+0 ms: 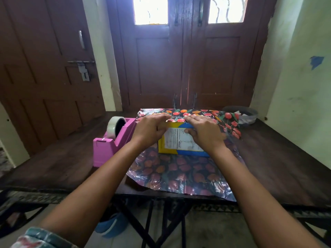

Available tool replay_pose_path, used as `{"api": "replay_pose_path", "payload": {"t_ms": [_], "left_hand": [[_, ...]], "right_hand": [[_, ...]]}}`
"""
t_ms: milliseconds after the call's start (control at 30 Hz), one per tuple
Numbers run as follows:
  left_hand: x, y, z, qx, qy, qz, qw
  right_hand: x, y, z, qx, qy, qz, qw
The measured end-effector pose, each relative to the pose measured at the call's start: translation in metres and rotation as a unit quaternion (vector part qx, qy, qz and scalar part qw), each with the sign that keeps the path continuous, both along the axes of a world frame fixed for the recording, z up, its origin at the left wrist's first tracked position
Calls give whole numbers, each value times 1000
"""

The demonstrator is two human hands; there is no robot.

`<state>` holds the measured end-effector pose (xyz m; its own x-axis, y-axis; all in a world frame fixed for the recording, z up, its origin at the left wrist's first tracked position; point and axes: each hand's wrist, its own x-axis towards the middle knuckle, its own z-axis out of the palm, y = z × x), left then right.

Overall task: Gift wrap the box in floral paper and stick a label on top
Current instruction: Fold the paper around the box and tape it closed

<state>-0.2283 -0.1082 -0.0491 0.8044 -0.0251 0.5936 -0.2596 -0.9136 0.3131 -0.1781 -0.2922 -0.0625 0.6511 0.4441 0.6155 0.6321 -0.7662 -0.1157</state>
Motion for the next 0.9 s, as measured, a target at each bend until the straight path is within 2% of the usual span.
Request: {"api": "replay_pose_path", "payload": {"t_ms": [100, 167, 233, 333, 433, 500, 533, 767, 900], "left_hand": [[-17, 20, 10, -93, -36, 72, 992], [-30, 44, 22, -96, -41, 163, 981], [-45, 72, 34, -86, 8, 261, 962], [-62, 110, 38, -99, 148, 355, 918], [-71, 124, 28, -232, 275, 307, 881], [-73, 120, 22, -355, 321, 252, 841], [-72, 118, 21, -387, 326, 247, 827], [-70, 110, 38, -426, 377, 239, 787], [-75, 104, 33, -453, 346, 240, 786]], "right_hand": [[0, 1, 0, -6, -4, -5, 1000], [1, 1, -1, -11, -4, -4, 1000], [0, 3, 0, -15, -3, -9, 1000], [-3, 3, 2, -27, -2, -20, 999], [-7, 3, 5, -32, 3, -32, 999], [-10, 4, 7, -33, 9, -37, 999], [-11, 4, 7, -32, 11, -37, 999], [-10, 5, 7, -26, 23, -44, 998], [-10, 5, 6, -28, 23, -48, 998]]}}
